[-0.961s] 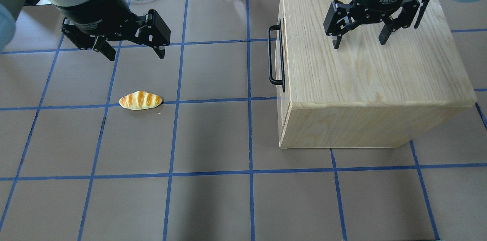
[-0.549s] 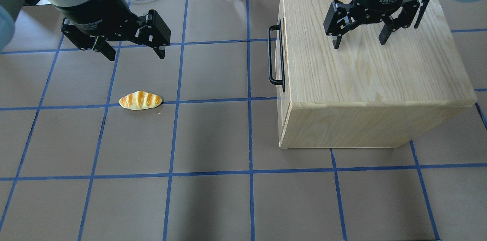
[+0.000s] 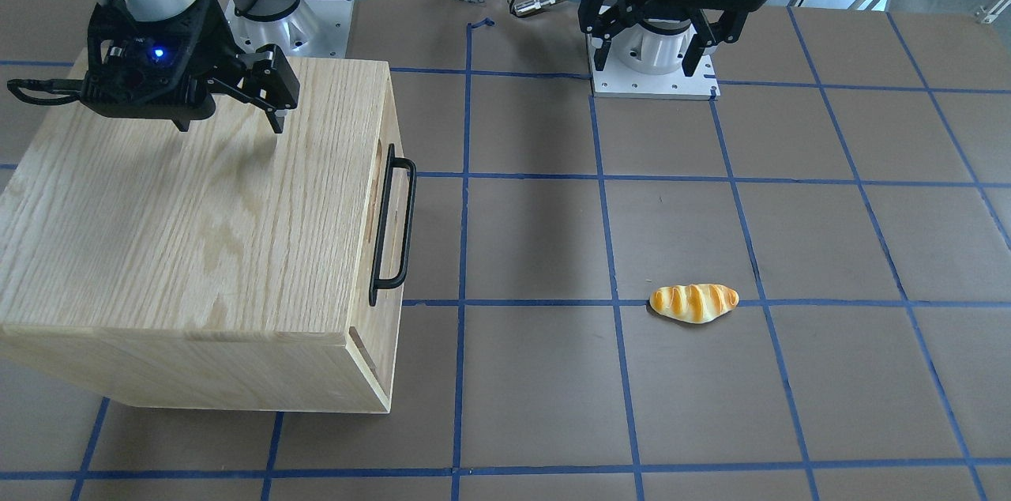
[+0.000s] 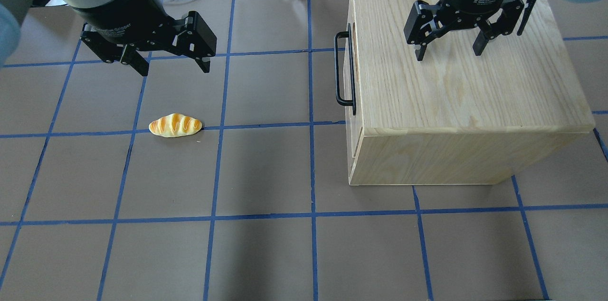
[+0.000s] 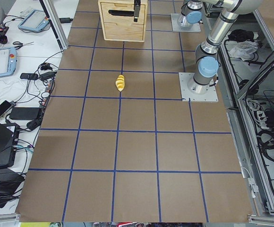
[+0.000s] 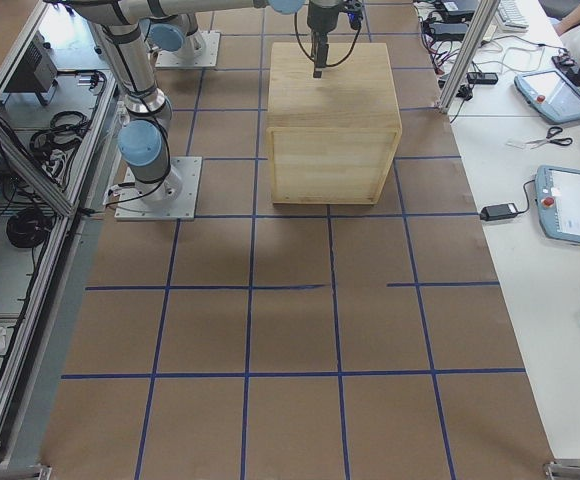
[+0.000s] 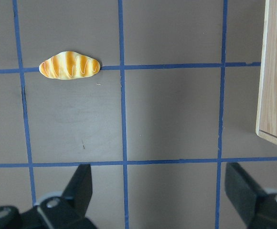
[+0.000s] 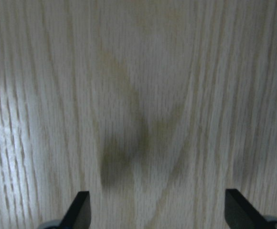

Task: Open upper drawer

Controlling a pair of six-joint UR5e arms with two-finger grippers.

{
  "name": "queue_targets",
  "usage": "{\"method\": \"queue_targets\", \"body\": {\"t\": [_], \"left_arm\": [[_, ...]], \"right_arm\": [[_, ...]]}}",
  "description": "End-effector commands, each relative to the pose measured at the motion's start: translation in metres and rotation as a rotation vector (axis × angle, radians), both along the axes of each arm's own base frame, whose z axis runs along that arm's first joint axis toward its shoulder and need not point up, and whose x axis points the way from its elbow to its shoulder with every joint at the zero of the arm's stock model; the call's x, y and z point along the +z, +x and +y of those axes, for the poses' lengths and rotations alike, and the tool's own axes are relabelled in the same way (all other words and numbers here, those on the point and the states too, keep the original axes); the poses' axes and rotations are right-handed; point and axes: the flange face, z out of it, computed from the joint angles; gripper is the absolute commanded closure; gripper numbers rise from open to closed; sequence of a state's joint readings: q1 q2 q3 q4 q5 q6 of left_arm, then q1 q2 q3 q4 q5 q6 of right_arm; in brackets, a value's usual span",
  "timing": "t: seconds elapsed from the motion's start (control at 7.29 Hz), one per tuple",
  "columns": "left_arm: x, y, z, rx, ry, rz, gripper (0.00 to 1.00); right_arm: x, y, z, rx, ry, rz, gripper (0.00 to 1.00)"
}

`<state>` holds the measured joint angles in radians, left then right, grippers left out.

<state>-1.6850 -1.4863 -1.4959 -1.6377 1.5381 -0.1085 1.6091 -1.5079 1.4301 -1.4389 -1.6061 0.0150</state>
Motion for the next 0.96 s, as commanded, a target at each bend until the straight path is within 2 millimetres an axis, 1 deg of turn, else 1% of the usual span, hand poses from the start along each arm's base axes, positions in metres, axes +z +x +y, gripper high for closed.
{"method": "queue_targets", "body": {"t": [0.0, 0.14, 0.41, 0.55, 0.69, 0.82], "left_arm": [[-0.002, -0.001, -0.003, -0.001, 0.006, 0.025, 0.0], [-0.002, -0.001, -0.004, -0.004, 0.007, 0.021, 0.0], [-0.014, -0.004, -0.018, 0.014, 0.015, 0.025, 0.0], [-0.026, -0.009, -0.035, 0.046, 0.002, 0.043, 0.0], [-0.042, -0.026, -0.055, 0.045, -0.002, 0.135, 0.01], [-0.063, -0.049, -0.071, 0.057, 0.006, 0.2, 0.01]], "right_arm": [[-0.001, 0.0, 0.0, 0.0, 0.001, 0.0, 0.0], [0.0, 0.0, 0.0, 0.0, 0.0, 0.0, 0.0], [0.0, 0.0, 0.0, 0.0, 0.0, 0.0, 0.0], [0.0, 0.0, 0.0, 0.0, 0.0, 0.0, 0.0], [0.0, 0.0, 0.0, 0.0, 0.0, 0.0, 0.0], [0.0, 0.0, 0.0, 0.0, 0.0, 0.0, 0.0]]}}
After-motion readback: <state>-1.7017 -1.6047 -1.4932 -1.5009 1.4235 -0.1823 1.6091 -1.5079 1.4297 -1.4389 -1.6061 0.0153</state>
